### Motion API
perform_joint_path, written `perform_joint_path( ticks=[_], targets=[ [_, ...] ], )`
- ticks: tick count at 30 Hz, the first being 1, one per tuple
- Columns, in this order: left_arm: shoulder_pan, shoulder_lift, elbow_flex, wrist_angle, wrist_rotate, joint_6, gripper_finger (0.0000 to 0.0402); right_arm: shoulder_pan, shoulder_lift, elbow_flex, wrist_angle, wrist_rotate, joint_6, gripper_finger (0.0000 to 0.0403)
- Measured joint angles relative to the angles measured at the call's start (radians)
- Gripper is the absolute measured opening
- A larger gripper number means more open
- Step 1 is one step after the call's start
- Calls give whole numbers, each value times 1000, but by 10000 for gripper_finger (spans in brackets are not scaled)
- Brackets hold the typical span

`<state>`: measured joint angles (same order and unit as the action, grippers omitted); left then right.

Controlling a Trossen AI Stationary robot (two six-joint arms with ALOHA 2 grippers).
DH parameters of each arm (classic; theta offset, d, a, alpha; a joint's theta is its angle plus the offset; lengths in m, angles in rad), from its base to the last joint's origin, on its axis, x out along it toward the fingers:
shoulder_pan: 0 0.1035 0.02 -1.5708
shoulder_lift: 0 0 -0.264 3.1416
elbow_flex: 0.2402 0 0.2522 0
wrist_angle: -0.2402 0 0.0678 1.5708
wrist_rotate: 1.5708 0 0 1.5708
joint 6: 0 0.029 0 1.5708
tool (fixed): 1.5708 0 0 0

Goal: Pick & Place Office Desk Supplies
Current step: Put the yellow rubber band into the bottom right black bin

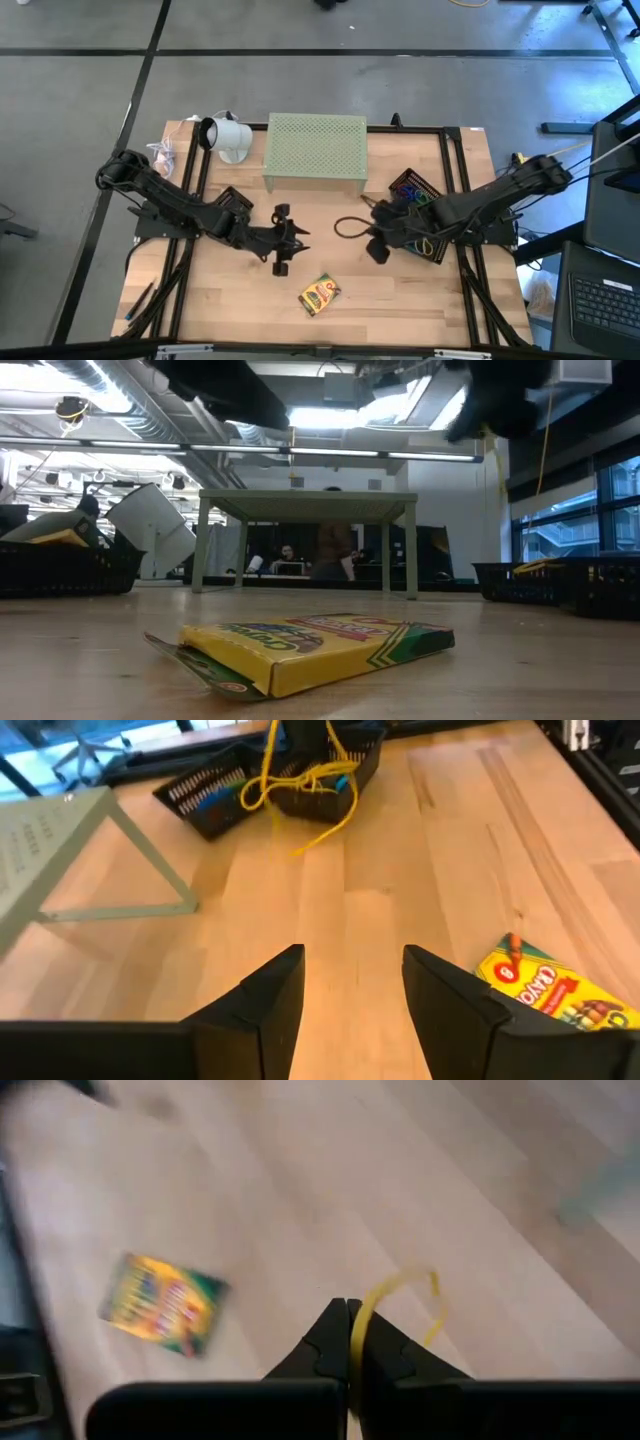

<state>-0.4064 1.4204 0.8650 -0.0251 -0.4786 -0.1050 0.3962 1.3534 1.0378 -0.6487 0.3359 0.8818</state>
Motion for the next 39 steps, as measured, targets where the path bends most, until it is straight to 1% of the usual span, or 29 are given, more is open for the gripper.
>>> perform_joint_path(
  ticks=[2,5,9,14,21,29,33,39],
  targets=[
    [-6,0,0,-6,-2,-21,163,0,-14,0,-107,-10,78,1],
    [-17,0,0,-10,-2,-23,157,7,-24,0,-208,-43,163,1],
    [-24,0,0,-10,-2,-23,149,21,-39,0,-287,-94,230,0],
    [-24,0,0,-10,-2,-24,143,43,-75,0,-400,-123,321,0],
    [-24,0,0,-18,-2,-31,141,72,-98,0,-637,-182,485,0],
    [-24,0,0,-23,-2,-31,140,79,-99,0,-924,-252,625,0],
    [-24,0,0,-25,-3,-31,139,79,-105,8,-904,-247,625,0],
    [-24,0,0,-29,-3,-31,139,79,-102,55,-813,-149,585,0]
  ],
)
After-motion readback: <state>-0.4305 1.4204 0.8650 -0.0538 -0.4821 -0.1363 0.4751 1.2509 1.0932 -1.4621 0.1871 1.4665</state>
